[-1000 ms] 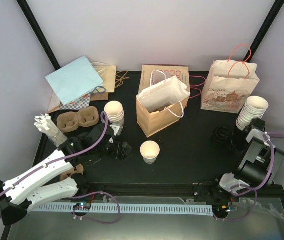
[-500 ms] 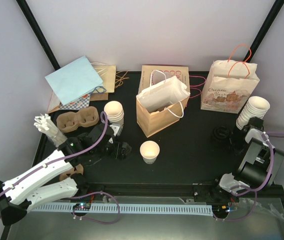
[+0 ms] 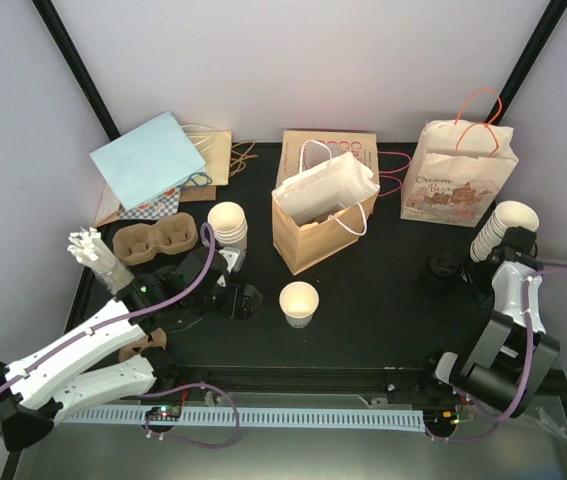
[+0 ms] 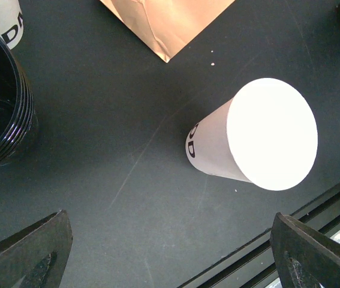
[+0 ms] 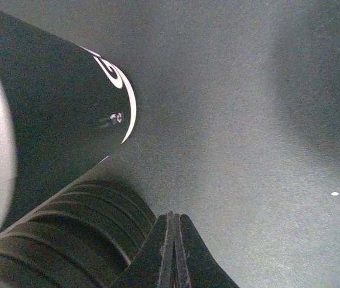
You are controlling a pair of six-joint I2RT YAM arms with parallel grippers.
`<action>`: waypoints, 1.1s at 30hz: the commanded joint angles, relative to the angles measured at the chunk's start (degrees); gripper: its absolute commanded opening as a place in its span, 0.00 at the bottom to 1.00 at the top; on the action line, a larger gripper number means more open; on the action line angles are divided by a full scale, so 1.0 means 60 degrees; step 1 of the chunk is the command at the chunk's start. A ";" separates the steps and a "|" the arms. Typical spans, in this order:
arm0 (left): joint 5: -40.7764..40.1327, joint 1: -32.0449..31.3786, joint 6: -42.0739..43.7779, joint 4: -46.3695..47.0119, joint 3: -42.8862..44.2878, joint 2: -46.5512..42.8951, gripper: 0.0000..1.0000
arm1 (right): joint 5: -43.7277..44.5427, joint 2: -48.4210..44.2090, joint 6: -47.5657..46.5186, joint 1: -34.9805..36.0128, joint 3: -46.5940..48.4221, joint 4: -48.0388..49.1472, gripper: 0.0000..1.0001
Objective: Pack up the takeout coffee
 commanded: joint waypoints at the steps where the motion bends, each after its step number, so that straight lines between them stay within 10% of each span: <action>1: 0.0174 0.0062 -0.0080 -0.0048 0.0254 -0.0111 0.93 | 0.0846 -0.0651 0.0069 0.0021 0.0439 -0.0833 0.01; 33: 0.0813 0.0062 0.0054 0.0035 -0.0139 -0.0687 0.93 | 0.3328 -0.3431 -0.0394 -0.1160 0.0822 -0.3427 0.01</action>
